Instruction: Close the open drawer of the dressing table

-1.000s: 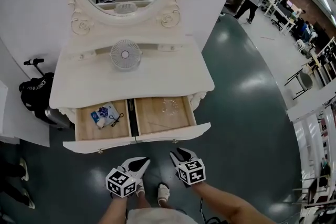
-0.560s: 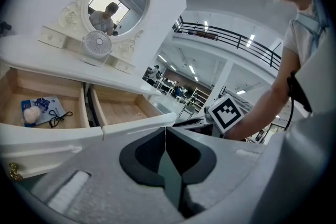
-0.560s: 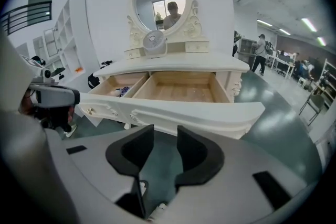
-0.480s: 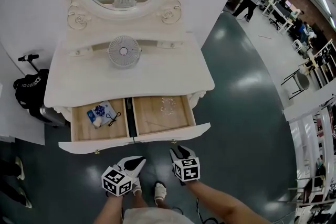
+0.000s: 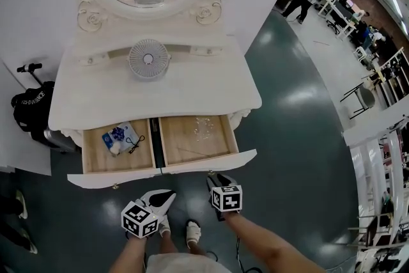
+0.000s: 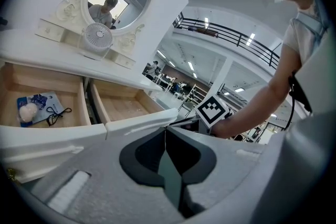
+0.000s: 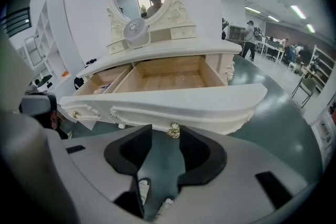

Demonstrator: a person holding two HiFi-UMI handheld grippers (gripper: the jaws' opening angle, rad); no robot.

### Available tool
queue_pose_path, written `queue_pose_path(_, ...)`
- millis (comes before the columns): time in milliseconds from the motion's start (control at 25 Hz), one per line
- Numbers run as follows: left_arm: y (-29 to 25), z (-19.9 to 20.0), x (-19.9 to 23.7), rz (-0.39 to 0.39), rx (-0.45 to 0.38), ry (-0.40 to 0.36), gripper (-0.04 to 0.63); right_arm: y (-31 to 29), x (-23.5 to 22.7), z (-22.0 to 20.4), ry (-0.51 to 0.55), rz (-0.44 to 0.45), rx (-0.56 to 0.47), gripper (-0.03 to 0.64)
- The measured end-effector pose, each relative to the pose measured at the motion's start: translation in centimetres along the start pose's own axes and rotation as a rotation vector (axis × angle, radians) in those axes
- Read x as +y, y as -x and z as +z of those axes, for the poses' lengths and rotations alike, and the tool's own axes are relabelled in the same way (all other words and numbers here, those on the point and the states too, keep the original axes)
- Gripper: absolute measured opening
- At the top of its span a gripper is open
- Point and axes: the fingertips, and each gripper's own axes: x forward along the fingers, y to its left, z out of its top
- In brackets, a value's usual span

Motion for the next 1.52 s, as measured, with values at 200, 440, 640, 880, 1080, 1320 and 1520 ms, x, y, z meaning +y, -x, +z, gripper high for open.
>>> queue_pose_path(200,-0.5,-0.4,0.5,-0.002,0.016,0.012,0.011,-1.2,-0.5,-0.7,-0.012,-0.007,0.046,0.17)
queue_pose_path(440,-0.5,-0.6,0.7,-0.009,0.025,0.02,0.009,-2.4,-0.8,-1.4,-0.032,-0.014,0.09,0.169)
queue_pose_path(640,-0.7,-0.9,0.8,-0.014,0.03,0.028,0.011,-3.0,-1.2,-1.6,-0.033,-0.034,0.116,0.163)
queue_pose_path(880,-0.5,-1.1,1.2,-0.015,0.029,0.037,0.011,-3.2,-1.5,-1.1,-0.013,-0.063,0.138,0.124)
queue_pose_path(1080,-0.3,-0.9,2.2,-0.008,0.019,0.049,0.011,-3.6,-1.5,-0.6,-0.017,-0.067,0.147,0.121)
queue_pose_path(1320,-0.1,-0.7,3.0,-0.001,0.013,0.058,0.011,-3.8,-1.6,0.0,-0.013,-0.082,0.156,0.12)
queue_pose_path(1520,-0.2,-0.7,3.7,0.005,0.013,0.065,0.011,-4.3,-1.6,0.8,-0.011,-0.086,0.151,0.12)
